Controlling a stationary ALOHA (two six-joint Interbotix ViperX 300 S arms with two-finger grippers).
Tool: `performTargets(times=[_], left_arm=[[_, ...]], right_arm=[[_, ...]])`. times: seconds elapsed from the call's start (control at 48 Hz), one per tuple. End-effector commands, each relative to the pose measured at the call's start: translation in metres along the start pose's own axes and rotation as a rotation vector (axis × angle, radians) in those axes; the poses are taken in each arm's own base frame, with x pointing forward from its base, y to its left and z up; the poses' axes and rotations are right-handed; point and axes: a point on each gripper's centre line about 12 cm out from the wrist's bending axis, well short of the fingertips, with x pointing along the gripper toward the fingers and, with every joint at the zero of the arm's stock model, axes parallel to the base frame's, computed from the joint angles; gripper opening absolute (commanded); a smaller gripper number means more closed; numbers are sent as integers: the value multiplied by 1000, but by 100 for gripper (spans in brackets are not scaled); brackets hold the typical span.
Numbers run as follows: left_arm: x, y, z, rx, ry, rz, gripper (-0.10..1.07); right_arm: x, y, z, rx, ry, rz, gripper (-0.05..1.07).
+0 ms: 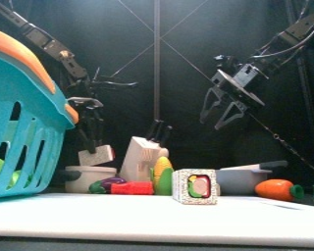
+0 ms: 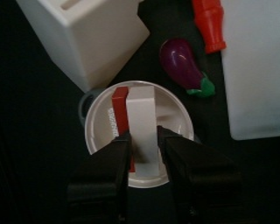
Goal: Place salmon sushi into basket
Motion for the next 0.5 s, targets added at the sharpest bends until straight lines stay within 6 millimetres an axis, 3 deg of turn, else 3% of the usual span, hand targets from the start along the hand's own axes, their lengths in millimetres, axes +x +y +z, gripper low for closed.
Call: performTargets(times=[0.0,0.271,0.479], left_arm=[[-16,3,10,-37,-68,17,60],[-55,-1,20,-175,-260,37,60],[-80,-23,10,-240,-358,9,60]], right_arm=[[-5,1,7,9,-20,12,94],[-7,-1,5,9,-20,12,94],[-6,-4,3,8,-14,4,94]])
